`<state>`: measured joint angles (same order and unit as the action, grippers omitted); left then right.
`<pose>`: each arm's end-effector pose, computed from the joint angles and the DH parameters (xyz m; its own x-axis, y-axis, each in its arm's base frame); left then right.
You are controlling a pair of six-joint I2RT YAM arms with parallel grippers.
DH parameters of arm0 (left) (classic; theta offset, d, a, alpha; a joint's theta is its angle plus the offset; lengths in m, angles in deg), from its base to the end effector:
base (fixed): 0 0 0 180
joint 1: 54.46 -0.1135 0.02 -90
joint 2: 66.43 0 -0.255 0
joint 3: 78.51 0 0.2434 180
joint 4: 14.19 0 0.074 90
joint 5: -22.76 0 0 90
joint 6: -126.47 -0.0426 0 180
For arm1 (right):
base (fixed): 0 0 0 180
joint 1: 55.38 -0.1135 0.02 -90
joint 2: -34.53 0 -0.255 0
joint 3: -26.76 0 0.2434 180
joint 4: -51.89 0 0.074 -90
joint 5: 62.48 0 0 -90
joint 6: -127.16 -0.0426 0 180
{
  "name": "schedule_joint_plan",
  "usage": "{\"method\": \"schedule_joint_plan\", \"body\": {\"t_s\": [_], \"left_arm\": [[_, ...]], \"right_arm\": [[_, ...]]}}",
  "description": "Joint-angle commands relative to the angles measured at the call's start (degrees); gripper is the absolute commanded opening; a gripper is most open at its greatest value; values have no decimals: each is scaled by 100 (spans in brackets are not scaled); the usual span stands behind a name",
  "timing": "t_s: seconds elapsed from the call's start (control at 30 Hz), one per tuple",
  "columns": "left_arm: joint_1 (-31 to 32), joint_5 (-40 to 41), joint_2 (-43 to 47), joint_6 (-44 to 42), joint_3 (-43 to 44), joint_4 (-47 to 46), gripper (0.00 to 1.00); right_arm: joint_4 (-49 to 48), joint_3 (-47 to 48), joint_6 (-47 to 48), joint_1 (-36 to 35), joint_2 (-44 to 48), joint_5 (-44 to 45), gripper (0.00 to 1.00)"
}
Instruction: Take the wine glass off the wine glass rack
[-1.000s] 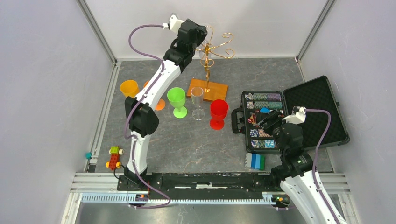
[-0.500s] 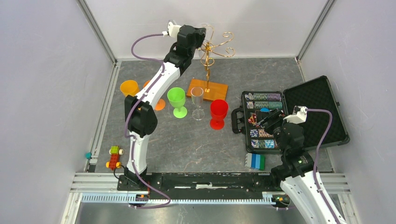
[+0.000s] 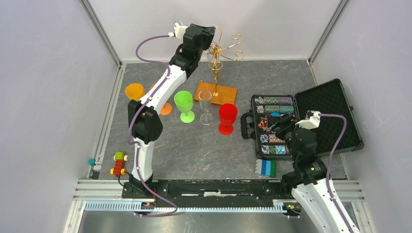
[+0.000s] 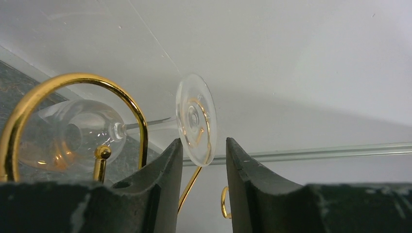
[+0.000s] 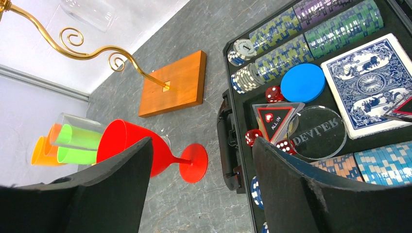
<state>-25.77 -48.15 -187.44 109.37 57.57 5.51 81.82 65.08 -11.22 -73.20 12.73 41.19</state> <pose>0.4456 -0.2280 0.3861 -0.1811 -0.9305 -0.3183 -0.0184 0.3268 -0.9449 0.1257 0.0298 0.2506 -0.2053 0.6970 -0.6871 0.1129 0.7142 0.6908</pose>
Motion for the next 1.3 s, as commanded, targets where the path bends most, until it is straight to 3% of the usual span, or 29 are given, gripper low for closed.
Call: {"method": "schedule_joint_plan", "body": {"t_s": [0.0,0.1,0.3,0.5,0.6,0.77,1.0,1.27], "left_arm": [[-12,59,391,-169,9,-312,37],[-8,101,403,-134,-22,-287,30],[-8,165,470,-94,-40,-174,27],[-17,213,578,-140,-18,-104,41],[-8,227,590,-218,0,-112,41],[-12,227,573,-245,-17,-110,32],[-18,246,402,-77,25,-98,36],[-54,-69,216,66,35,-435,11]], "right_arm": [[23,178,-13,22,95,204,79],[31,181,-11,19,96,231,79],[34,170,-13,19,75,241,79],[34,161,-9,18,30,243,79],[33,152,-13,17,21,240,78],[33,136,-25,19,26,228,78],[41,101,-23,25,53,230,78],[35,82,-5,13,40,258,78]]}}
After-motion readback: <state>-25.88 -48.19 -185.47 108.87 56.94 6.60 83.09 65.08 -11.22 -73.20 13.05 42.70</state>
